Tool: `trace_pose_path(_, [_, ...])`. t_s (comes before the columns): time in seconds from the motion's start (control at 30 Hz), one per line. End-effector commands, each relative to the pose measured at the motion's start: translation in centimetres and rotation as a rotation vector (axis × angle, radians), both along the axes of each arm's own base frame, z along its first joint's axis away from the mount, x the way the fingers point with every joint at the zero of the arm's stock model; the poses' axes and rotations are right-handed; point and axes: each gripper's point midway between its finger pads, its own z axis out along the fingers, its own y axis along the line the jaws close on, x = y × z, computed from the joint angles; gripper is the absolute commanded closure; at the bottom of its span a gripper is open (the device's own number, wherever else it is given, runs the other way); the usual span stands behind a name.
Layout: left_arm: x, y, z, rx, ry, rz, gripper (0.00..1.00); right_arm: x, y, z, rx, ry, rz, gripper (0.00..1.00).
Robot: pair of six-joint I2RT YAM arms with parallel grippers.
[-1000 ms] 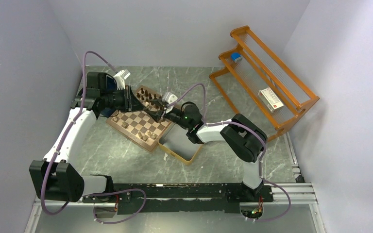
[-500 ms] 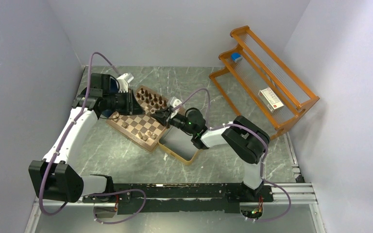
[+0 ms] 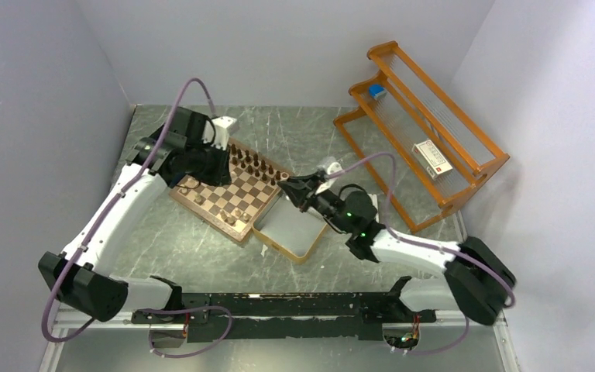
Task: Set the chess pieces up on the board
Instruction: Place the chess piece on the chessboard.
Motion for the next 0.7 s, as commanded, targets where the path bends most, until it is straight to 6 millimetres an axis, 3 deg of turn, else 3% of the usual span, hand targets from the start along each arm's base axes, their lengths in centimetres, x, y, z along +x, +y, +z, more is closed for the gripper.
trace_pose_path(0.0, [-1.4, 1.1, -0.5, 0.248, 0.017, -0.015, 0.92, -1.1, -3.2, 0.2, -0.022, 0.028, -0.072, 0.91])
trace_pose_path(0.13, [-2.6, 0.2, -1.4, 0.411, 0.027, -0.080, 0.93, -2.6, -5.7, 2.9, -0.002, -0.015, -0.101, 0.91])
trace_pose_path(0.23, [-3.9, -1.7, -2.1, 0.441, 0.033, -0.163, 0.95, -3.3, -7.3, 4.4, 0.002, -0.040, -0.134, 0.91])
trace_pose_path(0.47, [-3.9, -2.4, -3.3, 0.490, 0.047, -0.187, 0.93, -4.8, -10.8, 7.2, 0.019, -0.094, -0.202, 0.91])
trace_pose_path(0.67, [-3.5, -2.8, -4.3, 0.570, 0.031, -0.276, 0.92, -5.6, -12.0, 8.6, 0.039, -0.115, -0.212, 0.91])
